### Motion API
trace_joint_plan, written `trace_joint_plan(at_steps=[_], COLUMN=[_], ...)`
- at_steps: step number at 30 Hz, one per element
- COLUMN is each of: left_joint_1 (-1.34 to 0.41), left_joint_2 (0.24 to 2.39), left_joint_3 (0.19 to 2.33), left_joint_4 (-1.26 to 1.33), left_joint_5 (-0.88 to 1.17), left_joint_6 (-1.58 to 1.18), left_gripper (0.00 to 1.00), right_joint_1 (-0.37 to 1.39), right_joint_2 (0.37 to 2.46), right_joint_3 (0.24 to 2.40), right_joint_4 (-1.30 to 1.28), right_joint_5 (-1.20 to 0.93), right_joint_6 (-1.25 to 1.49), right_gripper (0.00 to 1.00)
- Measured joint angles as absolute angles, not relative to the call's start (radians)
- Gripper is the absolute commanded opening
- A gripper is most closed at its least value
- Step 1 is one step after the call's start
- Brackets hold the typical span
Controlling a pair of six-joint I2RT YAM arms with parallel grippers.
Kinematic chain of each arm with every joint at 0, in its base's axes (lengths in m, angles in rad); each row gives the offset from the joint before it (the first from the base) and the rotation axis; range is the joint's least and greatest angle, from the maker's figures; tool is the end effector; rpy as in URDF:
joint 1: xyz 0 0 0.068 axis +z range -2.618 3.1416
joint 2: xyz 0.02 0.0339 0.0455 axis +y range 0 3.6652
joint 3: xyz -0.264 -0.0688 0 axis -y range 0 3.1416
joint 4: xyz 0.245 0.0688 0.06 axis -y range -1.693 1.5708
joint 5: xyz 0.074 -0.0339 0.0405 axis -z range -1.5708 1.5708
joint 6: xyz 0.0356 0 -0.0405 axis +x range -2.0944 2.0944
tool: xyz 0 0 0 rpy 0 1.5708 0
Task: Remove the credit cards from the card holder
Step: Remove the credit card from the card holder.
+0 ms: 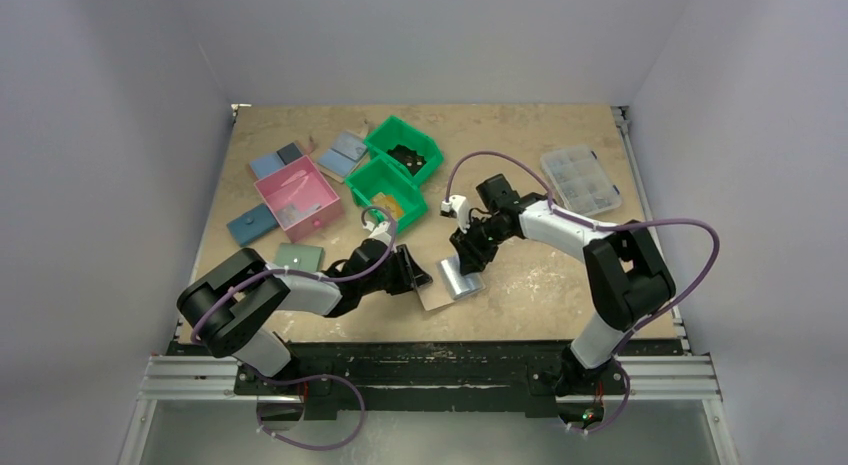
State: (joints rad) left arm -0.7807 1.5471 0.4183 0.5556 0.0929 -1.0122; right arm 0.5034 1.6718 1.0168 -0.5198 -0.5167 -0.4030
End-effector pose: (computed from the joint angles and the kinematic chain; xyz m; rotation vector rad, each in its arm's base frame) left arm 0.1857 -0.1887 0.1223 -0.2139 2.3593 -1.0764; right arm 0.2700 0.1688 0.1777 -1.3024 2.3494 0.7350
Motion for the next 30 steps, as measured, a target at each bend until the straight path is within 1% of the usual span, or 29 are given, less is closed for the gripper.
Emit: trace_joint_plan(at_steps=[4, 7, 15, 21, 26, 30], left_joint_1=[-0.781, -0.781, -0.781, -0.781, -0.781, -0.781], left_joint_2=[1.547, 1.548, 1.551, 1.555, 1.56, 1.562], left_joint_3=[0.417, 0.414, 0.412, 0.412, 0.411, 0.41], left_joint_4=[0.566, 0.577, 0.606, 0.624, 0.637, 0.657], left_joint_5=[0.103, 0.109, 0.128, 0.132, 0.141, 0.152], left_joint_6=[-1.013, -1.014, -1.03, -1.037, -1.039, -1.048], left_gripper=[0.39, 0.4, 0.41, 0.41, 0.5, 0.55], right_joint_1=[0.504, 0.504, 0.504, 0.504, 0.504, 0.511], right_joint_2=[1.685, 1.697, 1.708, 1.71, 1.717, 1.731], right_joint_3=[1.017, 1.017, 1.03, 1.036, 1.039, 1.045], right_joint_4=[-0.538, -0.554, -0.582, -0.584, -0.592, -0.602], right_joint_5=[-0.582, -0.63, -0.751, -0.791, -0.816, -0.85], right_joint_6=[-0.405, -0.406, -0.409, -0.41, -0.411, -0.417], right_gripper=[0.39, 0.37, 0.37, 0.38, 0.38, 0.39])
